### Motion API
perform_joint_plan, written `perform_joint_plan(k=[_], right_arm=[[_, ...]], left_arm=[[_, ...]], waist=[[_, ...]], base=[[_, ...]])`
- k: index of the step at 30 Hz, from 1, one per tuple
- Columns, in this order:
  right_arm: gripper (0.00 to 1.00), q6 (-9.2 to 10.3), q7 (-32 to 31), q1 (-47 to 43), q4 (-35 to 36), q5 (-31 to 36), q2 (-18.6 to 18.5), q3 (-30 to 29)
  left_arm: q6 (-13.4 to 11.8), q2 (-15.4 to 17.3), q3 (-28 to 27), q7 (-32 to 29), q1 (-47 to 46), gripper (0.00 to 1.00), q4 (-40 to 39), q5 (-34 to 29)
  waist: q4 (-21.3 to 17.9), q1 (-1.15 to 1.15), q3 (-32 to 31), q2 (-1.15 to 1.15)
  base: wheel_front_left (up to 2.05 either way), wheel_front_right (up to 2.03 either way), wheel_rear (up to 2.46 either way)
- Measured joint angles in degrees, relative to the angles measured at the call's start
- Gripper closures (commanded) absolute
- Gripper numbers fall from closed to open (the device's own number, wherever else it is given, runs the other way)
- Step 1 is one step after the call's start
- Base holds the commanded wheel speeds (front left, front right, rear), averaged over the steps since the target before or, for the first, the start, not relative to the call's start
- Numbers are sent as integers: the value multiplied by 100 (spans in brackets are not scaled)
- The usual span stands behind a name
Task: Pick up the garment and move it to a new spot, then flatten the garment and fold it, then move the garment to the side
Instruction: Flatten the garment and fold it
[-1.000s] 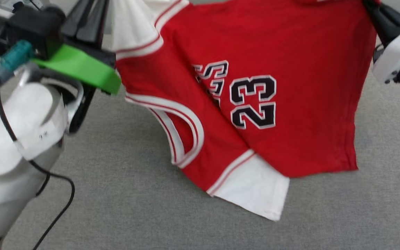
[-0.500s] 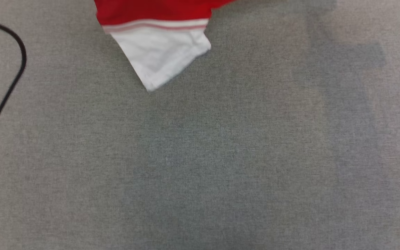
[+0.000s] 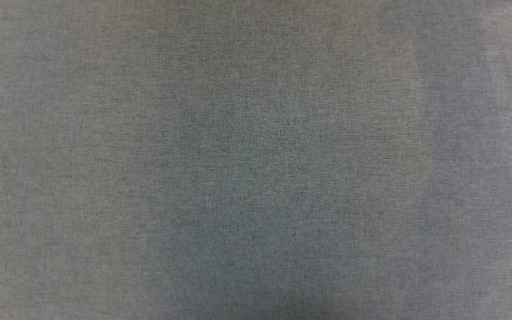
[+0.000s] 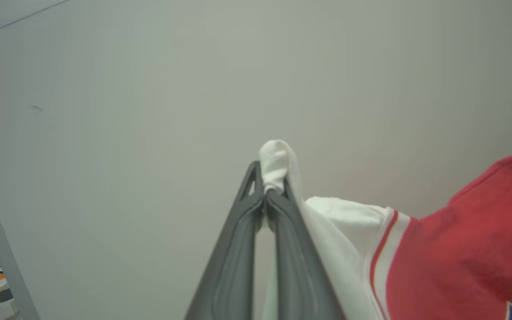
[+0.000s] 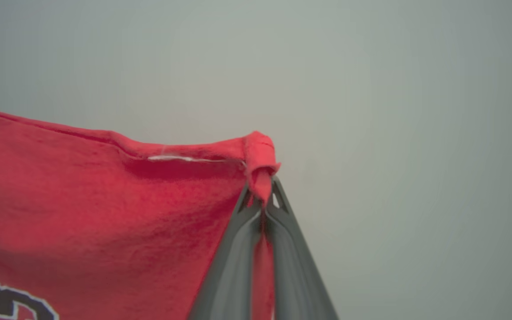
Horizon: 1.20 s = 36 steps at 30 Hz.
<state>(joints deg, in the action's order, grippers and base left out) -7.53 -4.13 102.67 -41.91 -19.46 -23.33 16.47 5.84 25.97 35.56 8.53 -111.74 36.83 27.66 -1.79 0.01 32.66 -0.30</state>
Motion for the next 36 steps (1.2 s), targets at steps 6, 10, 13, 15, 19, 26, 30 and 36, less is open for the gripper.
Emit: perform_joint_plan(k=[6,10,13,15,19,26,30,36], right_arm=[[100,0,219,-132,-457,-51,178,222],[100,0,572,-792,-864,-248,363,509],[100,0,758,-1187,-1028,-407,498,706],[100,0,873,-1479,-1116,-497,575,895],[100,0,1103,-2099,-1228,-719,638,1299],[100,0,1328,-3425,-1085,-1263,572,2047],[100,0,1349,-4184,-833,-1553,386,2454],[100,0,1346,-5409,-353,-1979,67,2894]], left_arm=[[53,-44,102,263,221,100,512,82],[98,-53,194,471,1026,100,755,286],[99,-44,215,536,1531,100,794,379],[99,-19,244,564,1958,100,770,414],[89,19,163,608,2932,100,612,615],[-223,285,-125,612,5025,100,-278,762],[-428,454,-171,613,6294,100,-868,789],[-936,679,-169,612,8137,100,-1837,1056]], waist=[[26,0,172,0],[5,0,116,0],[-30,0,-1,0],[-63,0,-108,0],[-109,0,-369,0],[-142,-1,-935,0],[-146,-1,-1276,0],[-156,-2,-1811,0]], base=[[0,0,0],[0,0,0],[0,0,0],[0,0,0],[0,0,0],[0,0,0],[0,0,0],[0,0,0]])
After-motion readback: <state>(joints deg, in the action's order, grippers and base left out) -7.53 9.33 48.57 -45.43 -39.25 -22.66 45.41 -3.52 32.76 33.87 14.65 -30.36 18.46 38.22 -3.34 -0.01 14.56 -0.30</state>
